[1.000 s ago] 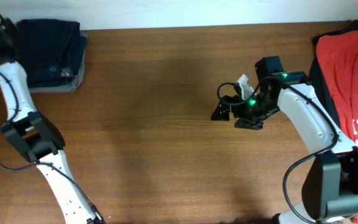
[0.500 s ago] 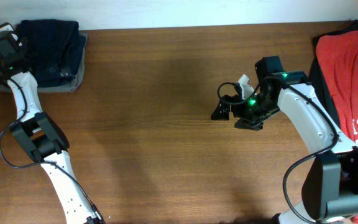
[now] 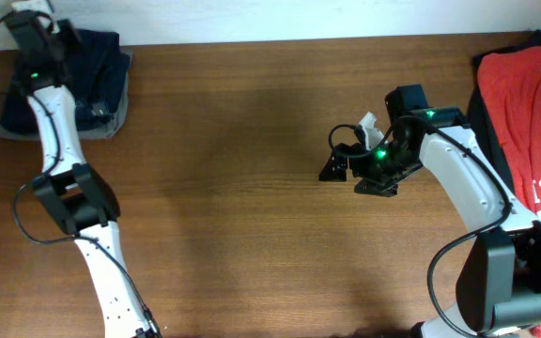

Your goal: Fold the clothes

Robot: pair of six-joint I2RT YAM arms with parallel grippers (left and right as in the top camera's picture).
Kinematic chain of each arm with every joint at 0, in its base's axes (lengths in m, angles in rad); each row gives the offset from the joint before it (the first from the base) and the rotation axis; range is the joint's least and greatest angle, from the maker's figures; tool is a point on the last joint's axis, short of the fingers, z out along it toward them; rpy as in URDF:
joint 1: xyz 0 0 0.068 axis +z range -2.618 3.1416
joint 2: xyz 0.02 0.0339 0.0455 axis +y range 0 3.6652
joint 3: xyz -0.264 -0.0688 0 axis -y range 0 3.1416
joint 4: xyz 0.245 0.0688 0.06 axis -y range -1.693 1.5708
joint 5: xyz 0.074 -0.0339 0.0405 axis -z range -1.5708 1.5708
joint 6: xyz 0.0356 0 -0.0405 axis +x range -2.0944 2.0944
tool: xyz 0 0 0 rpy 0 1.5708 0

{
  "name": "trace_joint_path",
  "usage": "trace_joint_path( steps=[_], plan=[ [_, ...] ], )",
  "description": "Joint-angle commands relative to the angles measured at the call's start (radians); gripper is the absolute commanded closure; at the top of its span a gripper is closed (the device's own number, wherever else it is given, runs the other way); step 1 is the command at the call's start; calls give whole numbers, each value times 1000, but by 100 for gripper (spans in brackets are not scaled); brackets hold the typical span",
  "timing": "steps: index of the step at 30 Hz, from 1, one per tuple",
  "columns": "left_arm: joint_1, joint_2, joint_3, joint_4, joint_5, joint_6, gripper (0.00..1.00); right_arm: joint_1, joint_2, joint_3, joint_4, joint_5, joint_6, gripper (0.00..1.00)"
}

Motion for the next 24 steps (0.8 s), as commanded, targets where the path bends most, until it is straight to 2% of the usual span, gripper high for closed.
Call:
trace_joint_path(
  steps=[1, 13, 24],
  plan=[
    [-26, -2, 5, -8, 19, 53, 100, 2, 1, 2, -4, 9, 3, 1],
    [-55, 118, 4, -24, 19, 53, 100, 2, 1, 2, -11, 8, 4, 1],
    [-55, 110, 34, -63, 31, 53, 100, 2, 1, 2, -14, 8, 4, 1]
  ],
)
